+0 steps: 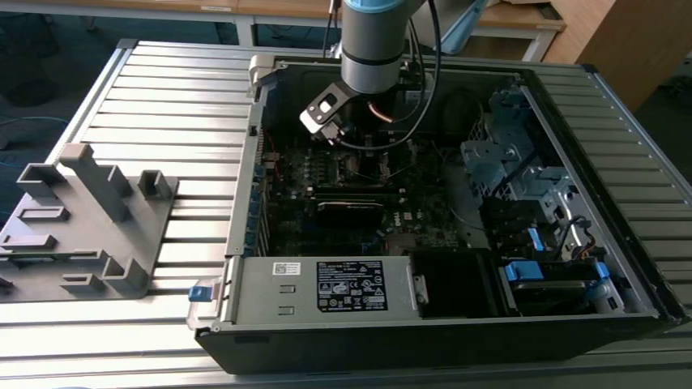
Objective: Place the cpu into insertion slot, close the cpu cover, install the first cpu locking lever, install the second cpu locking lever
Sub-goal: 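Place the cpu into insertion slot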
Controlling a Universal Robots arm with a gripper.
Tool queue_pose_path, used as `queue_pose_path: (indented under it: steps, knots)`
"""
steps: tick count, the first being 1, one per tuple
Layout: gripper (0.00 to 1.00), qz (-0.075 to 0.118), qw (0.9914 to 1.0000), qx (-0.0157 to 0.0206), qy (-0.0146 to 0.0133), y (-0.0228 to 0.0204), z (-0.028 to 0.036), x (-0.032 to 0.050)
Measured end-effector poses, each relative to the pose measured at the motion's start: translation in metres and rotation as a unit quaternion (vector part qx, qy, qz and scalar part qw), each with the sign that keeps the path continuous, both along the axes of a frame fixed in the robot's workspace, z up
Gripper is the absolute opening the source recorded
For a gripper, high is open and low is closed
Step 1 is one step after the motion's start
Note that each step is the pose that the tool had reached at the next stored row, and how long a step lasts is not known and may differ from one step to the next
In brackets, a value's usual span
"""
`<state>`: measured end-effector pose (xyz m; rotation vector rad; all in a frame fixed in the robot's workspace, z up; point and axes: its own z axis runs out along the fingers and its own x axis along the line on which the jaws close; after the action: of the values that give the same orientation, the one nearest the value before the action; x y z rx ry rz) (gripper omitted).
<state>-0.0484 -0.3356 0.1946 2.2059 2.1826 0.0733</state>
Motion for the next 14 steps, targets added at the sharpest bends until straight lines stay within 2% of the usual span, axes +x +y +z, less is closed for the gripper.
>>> queue_pose_path:
  steps: [14]
  knots:
    - [0.54, 0.000, 1.00000, -0.0003, 0.0002, -0.0001, -0.0018, -0.0003]
